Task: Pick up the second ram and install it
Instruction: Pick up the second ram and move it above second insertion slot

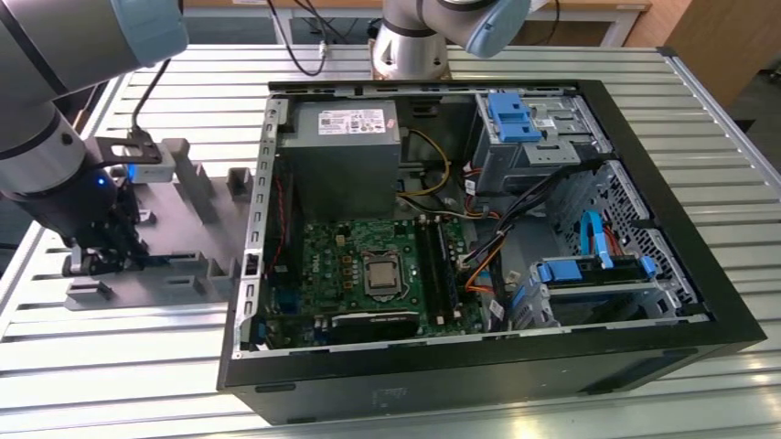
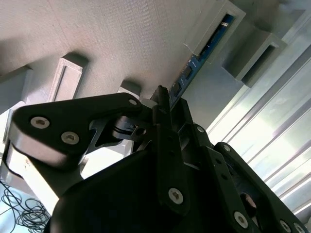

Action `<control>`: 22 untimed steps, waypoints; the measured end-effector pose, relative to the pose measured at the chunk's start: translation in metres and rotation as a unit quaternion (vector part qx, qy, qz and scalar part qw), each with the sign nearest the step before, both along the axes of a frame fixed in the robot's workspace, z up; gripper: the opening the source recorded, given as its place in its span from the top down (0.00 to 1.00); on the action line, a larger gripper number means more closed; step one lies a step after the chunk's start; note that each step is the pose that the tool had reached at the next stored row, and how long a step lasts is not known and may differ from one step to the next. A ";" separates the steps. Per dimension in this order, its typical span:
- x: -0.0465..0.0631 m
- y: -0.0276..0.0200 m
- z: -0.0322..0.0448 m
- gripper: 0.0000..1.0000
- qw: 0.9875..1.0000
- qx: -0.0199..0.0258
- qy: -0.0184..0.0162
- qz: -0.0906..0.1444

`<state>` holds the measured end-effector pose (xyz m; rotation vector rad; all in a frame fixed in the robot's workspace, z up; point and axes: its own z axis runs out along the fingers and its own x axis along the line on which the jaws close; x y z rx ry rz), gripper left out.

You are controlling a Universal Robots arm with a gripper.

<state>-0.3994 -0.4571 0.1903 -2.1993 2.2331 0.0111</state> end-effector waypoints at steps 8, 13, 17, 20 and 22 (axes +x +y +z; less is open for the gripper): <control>0.000 0.0000 0.0003 0.83 1.000 0.000 0.000 0.000; 0.000 0.0000 0.0007 0.86 1.000 0.000 0.000 0.000; 0.000 0.0000 0.0014 0.86 1.000 0.000 0.000 0.000; 0.000 0.0000 0.0033 0.86 1.000 0.000 0.000 0.000; 0.000 0.0000 0.0049 0.86 1.000 0.000 0.000 0.000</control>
